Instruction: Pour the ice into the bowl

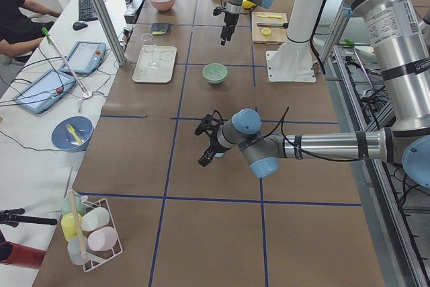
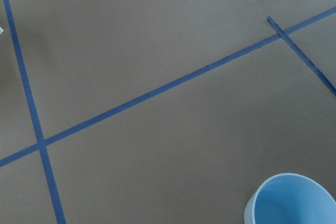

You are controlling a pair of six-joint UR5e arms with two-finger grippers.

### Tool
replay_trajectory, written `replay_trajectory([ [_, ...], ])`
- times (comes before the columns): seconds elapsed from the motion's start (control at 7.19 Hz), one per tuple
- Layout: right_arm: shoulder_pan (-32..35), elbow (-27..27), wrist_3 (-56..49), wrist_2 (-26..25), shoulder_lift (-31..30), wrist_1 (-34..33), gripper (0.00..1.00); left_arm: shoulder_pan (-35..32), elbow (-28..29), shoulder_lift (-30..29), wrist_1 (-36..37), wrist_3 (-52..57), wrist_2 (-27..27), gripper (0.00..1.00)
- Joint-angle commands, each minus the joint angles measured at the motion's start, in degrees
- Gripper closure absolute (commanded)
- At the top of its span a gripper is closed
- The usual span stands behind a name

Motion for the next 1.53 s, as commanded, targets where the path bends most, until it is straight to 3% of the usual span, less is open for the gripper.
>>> replay_trajectory([
  [0.0,-1.11,-7.58,1.61,-1.42,6.97,-0.23,0.0,-0.77,2.62,-2.39,0.32,-0.23,0.12,0.0],
  [0.56,-1.11,-18.84,1.89,-5.03,12.62,4.69,0.04,-1.04,2.63,-2.22,-0.39,-0.33,0.12,0.0],
  [0.97,-1.29,-20.35,-7.65,-4.59,12.9,4.43,0.12,-1.04,2.19,-1.79,-0.48,-0.41,0.04,0.0],
  [1.39,-1.29,-21.5,-9.88,-4.32,13.6,4.61,0.27,-1.04,2.11,-1.7,-0.48,-0.41,0.04,0.0],
])
